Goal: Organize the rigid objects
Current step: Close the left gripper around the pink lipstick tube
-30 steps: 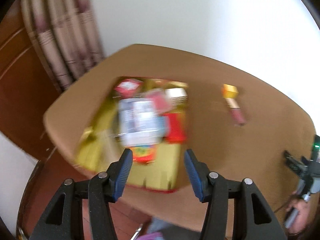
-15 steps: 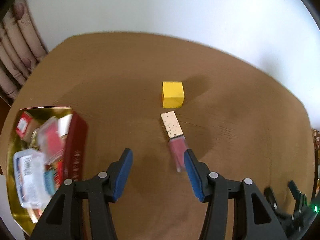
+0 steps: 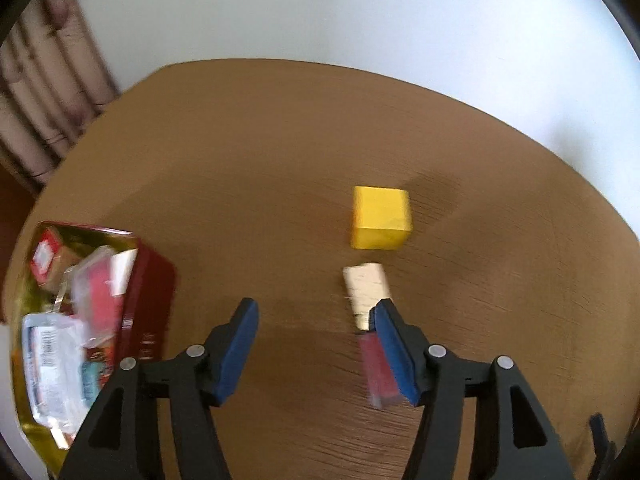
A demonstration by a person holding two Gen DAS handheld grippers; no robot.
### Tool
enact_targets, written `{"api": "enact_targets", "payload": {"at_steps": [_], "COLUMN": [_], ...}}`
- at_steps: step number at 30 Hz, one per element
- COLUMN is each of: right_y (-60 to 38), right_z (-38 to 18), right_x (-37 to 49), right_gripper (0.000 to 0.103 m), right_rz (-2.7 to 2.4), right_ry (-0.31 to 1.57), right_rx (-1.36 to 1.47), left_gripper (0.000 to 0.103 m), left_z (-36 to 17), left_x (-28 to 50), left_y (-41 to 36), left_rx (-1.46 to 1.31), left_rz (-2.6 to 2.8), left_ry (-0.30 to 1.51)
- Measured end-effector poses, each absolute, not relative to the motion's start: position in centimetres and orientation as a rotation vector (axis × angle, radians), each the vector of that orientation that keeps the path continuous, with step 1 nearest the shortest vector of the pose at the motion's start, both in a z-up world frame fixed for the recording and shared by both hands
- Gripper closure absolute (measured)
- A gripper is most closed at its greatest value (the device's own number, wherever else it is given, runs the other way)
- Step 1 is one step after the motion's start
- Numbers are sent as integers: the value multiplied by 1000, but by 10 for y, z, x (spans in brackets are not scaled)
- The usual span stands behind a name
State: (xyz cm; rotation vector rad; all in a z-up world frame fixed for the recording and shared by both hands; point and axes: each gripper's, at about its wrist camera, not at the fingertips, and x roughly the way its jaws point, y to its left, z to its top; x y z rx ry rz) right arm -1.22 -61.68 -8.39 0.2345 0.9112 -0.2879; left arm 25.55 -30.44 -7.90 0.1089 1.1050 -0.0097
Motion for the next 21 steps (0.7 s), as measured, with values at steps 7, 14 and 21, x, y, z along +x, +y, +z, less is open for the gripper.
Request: {"api": "enact_targets", "payload": {"at_steps": [7,14,21], "right_y": [-612,-599,-599], "right_z": [-83,-81,-76], "right_x": [-14,-19,-27], "right_gripper": [1,1,1], "right_rz": [-289,-287,-287], "right_ry": [899,895,877], "right_rx": [235,239,245], "left_gripper": [39,37,37], "left_z": [-80,-64,-89], "left_x": [256,252,260], "left_y": [-310,-308,-309], "left_rx": [165,129,186], "left_rz": [33,106,106], "left_ry": [1081,1057,1141]}}
